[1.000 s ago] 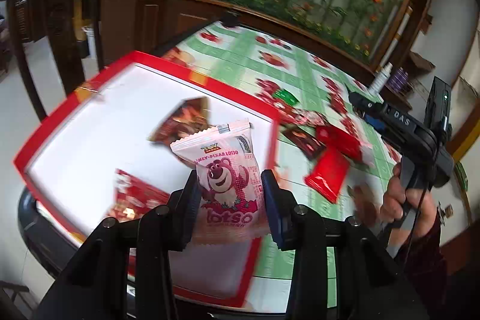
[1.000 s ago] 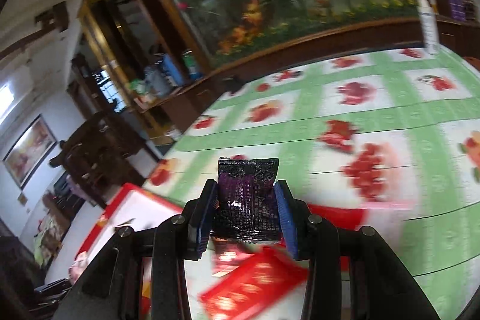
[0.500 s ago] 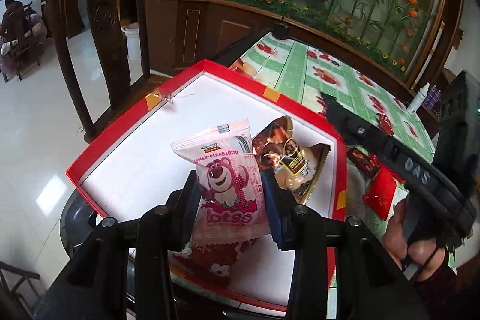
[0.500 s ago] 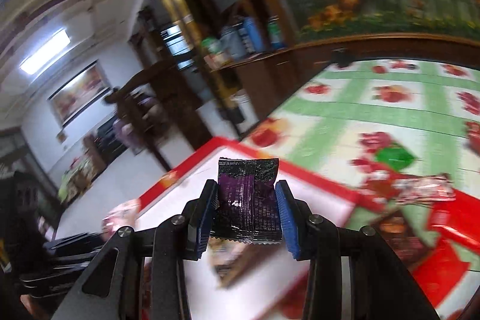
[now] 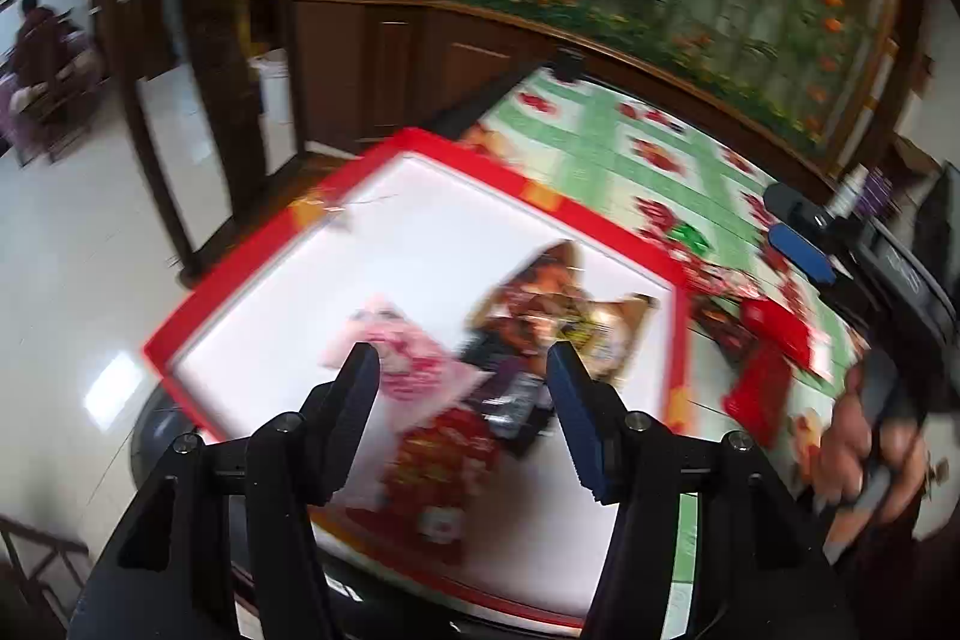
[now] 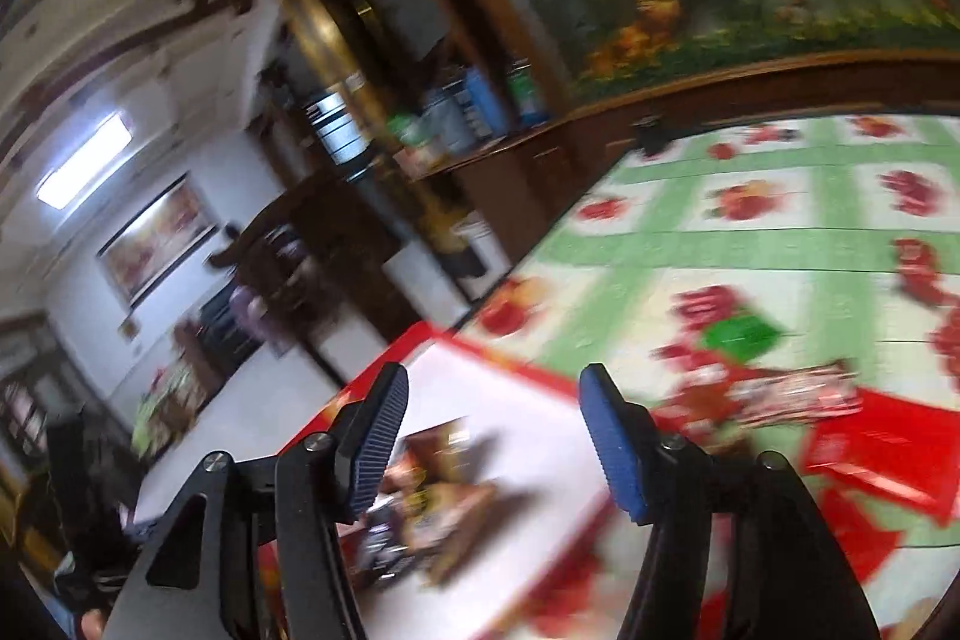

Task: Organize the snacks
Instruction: 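Lower both packets into the white box and open both grippers, then grasp the long red packet with the left gripper while the right grasps the white wrapper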

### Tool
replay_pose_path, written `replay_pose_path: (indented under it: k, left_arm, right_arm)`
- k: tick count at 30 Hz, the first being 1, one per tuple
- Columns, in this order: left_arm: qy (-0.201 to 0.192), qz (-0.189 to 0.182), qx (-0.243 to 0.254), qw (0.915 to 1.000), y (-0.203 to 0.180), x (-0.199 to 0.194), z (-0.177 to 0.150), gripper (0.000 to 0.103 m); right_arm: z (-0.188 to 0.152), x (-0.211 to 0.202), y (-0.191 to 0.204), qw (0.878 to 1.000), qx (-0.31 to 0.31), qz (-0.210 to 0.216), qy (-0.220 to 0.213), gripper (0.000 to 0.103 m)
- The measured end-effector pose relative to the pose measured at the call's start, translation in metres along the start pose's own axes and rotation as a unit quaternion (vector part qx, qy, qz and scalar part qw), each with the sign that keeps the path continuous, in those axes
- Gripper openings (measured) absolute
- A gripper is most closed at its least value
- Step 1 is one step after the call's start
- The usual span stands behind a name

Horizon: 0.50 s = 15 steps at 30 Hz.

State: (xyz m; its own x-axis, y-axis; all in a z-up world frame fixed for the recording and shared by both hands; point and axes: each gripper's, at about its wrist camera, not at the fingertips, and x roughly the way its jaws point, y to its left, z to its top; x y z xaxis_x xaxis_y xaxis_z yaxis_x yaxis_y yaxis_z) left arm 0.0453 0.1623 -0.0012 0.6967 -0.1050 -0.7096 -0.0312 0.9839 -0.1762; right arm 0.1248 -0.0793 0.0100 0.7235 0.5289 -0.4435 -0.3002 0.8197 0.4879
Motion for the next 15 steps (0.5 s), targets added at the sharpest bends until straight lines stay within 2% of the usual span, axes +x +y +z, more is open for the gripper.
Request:
replay_pose_path:
  k: [3, 7, 11, 15]
  left_arm:
    - [0.005, -0.039, 0.034, 0.9987, -0.027, -0.002, -0.001, 0.057]
    - [0.009, -0.064, 0.087, 0.9941, -0.069, -0.005, -0.005, 0.063]
    - [0.029, -0.085, 0.134, 0.9868, -0.108, 0.002, -0.012, 0.063]
    - [0.044, -0.098, 0.161, 0.9811, -0.139, 0.016, -0.013, 0.063]
  right_arm:
    - [0.014, -0.023, -0.039, 0.999, 0.033, -0.032, -0.015, 0.062]
    - [0.022, -0.053, -0.086, 0.995, 0.051, -0.078, -0.022, 0.062]
    - [0.023, -0.079, -0.125, 0.992, 0.052, -0.119, -0.002, 0.063]
    - [0.023, -0.098, -0.162, 0.985, 0.084, -0.148, 0.015, 0.063]
